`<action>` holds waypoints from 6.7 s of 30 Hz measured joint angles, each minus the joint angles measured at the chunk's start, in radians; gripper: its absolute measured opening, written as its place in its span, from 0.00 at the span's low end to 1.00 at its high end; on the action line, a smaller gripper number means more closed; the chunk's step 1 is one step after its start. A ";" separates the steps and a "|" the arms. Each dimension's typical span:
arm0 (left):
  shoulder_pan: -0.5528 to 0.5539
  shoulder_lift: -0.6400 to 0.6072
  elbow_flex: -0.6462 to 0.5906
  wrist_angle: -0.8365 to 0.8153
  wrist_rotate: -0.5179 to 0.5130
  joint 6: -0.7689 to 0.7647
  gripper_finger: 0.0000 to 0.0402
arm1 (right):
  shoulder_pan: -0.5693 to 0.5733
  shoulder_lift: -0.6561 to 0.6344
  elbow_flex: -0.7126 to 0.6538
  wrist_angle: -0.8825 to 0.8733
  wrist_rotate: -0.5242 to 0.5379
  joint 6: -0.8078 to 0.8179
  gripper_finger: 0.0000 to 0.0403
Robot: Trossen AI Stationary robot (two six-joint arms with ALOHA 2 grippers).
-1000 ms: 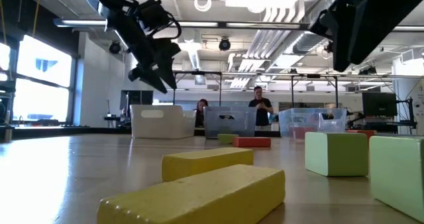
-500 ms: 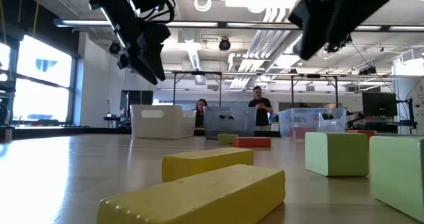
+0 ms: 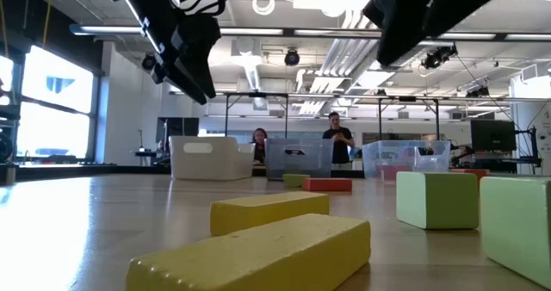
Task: Sort & place blocks by color
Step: Put the green block into the black bin, then put the yellow block into the white bin
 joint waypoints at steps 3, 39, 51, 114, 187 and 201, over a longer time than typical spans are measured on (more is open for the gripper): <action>-0.007 0.000 0.000 0.000 -0.002 -0.001 0.43 | 0.008 0.023 0.000 0.016 -0.001 0.000 0.55; -0.012 0.001 0.000 0.001 -0.002 -0.052 0.43 | 0.014 0.268 0.000 0.086 -0.082 0.035 0.51; -0.012 0.001 0.000 0.001 -0.001 -0.052 0.43 | -0.025 0.265 0.002 0.066 -0.142 0.024 0.25; -0.232 0.001 -0.001 -0.008 0.108 -0.056 0.43 | -0.801 0.026 0.001 0.225 0.339 -0.330 0.25; -0.765 0.061 -0.001 -0.102 0.122 -0.935 0.43 | -0.837 0.071 0.001 0.151 0.169 -0.222 0.37; -0.851 0.158 0.000 0.006 0.114 -1.009 0.43 | -0.822 0.071 0.001 0.126 0.169 -0.194 0.37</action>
